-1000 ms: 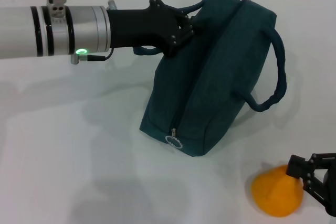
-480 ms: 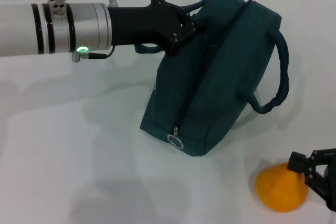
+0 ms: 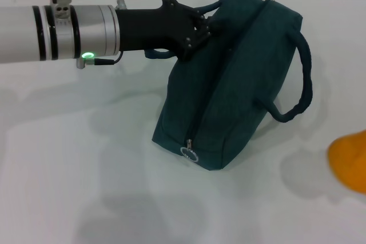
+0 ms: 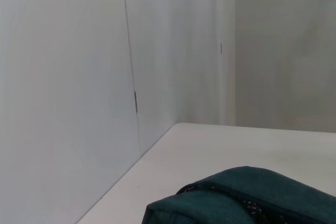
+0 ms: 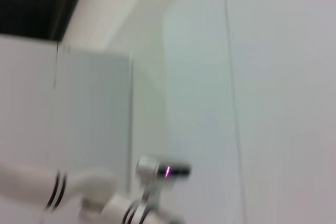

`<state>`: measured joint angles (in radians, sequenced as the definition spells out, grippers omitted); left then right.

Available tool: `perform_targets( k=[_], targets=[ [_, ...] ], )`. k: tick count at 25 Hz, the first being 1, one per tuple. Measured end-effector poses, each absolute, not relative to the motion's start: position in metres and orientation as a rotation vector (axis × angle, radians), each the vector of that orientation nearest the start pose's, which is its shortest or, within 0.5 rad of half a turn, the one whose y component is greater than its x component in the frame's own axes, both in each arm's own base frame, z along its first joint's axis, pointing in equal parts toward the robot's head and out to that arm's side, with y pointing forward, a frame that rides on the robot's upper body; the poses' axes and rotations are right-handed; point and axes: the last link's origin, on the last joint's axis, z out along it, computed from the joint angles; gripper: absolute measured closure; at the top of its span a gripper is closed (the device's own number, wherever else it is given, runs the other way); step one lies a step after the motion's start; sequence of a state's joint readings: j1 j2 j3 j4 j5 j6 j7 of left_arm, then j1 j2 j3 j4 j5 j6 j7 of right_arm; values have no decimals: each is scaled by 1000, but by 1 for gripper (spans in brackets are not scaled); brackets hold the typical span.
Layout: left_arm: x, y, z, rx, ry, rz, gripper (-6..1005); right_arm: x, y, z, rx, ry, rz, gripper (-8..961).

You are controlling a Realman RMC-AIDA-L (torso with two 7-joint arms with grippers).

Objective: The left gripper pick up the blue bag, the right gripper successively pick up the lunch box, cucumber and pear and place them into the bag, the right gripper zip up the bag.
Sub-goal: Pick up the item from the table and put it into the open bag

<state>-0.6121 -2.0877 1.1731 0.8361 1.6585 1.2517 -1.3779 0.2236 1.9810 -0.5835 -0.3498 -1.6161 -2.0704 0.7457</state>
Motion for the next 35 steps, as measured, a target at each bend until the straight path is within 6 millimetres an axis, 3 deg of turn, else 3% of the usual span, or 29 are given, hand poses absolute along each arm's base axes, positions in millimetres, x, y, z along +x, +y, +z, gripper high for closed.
perform_targets(
  k=[5, 10, 21, 28, 35],
  targets=[
    [-158, 383, -21, -2718, -147, -686, 952, 297, 214, 76, -2125, 40, 1411, 924],
    [-152, 382, -16, -2711, -126, -713, 952, 279, 243, 93, -2041, 9, 1518, 924],
    [-147, 379, -13, -2730, -99, -737, 952, 227, 321, 107, -2116, 186, 1647, 924],
    [-147, 378, -13, -2734, -91, -738, 952, 195, 361, 92, -2277, 291, 1573, 923],
    [-144, 377, -16, -2746, -73, -735, 952, 180, 378, 63, -2399, 341, 1431, 923]
  ],
)
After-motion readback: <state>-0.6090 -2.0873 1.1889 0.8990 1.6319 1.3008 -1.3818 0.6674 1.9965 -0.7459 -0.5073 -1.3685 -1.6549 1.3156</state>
